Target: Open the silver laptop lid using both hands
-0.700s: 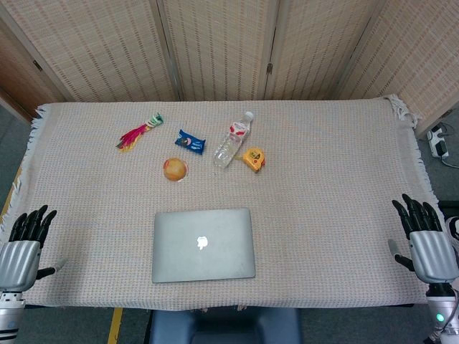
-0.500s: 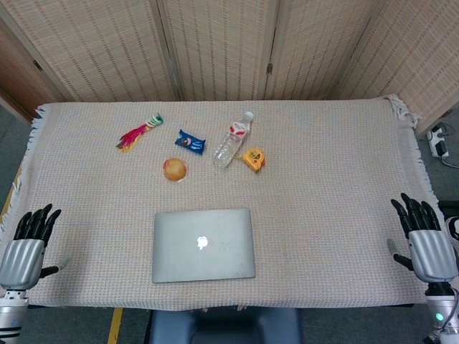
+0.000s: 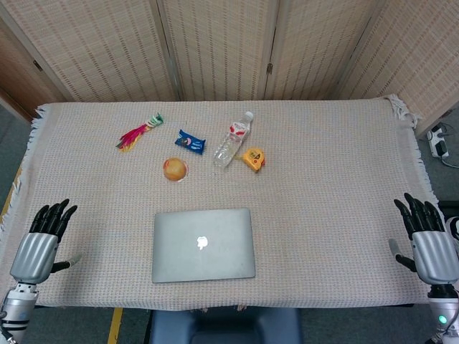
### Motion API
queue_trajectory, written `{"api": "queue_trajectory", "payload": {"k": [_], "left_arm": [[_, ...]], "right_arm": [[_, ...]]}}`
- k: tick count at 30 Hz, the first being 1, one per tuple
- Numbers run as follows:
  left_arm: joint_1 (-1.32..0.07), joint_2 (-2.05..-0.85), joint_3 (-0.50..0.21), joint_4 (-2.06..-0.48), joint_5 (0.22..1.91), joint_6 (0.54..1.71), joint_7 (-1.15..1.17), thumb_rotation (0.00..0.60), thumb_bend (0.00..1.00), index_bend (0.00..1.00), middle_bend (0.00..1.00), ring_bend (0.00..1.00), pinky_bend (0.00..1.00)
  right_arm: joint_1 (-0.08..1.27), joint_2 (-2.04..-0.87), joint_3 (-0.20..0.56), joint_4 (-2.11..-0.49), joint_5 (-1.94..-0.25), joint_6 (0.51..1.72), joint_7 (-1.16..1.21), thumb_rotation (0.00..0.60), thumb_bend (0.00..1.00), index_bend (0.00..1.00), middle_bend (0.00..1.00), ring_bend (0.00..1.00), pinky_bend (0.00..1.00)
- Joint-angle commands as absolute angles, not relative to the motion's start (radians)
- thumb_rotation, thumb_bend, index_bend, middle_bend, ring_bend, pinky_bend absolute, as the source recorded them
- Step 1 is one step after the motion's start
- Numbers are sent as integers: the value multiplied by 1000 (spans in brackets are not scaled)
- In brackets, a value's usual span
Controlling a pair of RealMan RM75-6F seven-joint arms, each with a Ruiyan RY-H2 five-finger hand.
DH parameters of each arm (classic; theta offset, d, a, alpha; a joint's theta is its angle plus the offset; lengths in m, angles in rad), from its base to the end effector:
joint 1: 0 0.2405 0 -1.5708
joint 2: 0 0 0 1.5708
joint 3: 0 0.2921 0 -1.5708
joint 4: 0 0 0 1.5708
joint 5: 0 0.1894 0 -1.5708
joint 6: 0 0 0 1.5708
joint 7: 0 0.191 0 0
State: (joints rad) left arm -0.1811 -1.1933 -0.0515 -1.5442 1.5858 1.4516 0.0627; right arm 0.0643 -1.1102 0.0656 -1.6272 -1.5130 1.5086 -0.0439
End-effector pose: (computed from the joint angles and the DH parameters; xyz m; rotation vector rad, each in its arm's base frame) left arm -0.3068 0.2598 0.1614 -1.5437 -0.7797 -0.9583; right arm -0.3314 -0.2249 0.2012 1.3748 -0.8533 0.8964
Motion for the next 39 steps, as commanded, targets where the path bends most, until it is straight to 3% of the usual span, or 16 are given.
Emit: {"api": "queue_trajectory", "payload": {"k": [1,21,39], "left_arm": [[-225,-1197,-56,-1529,1628,1423,10,600,195,44,0,0,0],[-521,-1274,24,-1573,1909,1184,-83,600,194,61,19,0,0],[-676,-1503,-7,-1573,1809,962,63,600,194,52,22,2,0]], "right_arm": [[66,-1109,66,-1627,-1515,1508,-42,600,428,0,0,46,0],[81,-1103,63,-1647,-1536,1493,-59,600,428,0,0,44,0],[101,-1119,60,-1632,-1537,1462,-55,600,428,0,0,45,0]]}}
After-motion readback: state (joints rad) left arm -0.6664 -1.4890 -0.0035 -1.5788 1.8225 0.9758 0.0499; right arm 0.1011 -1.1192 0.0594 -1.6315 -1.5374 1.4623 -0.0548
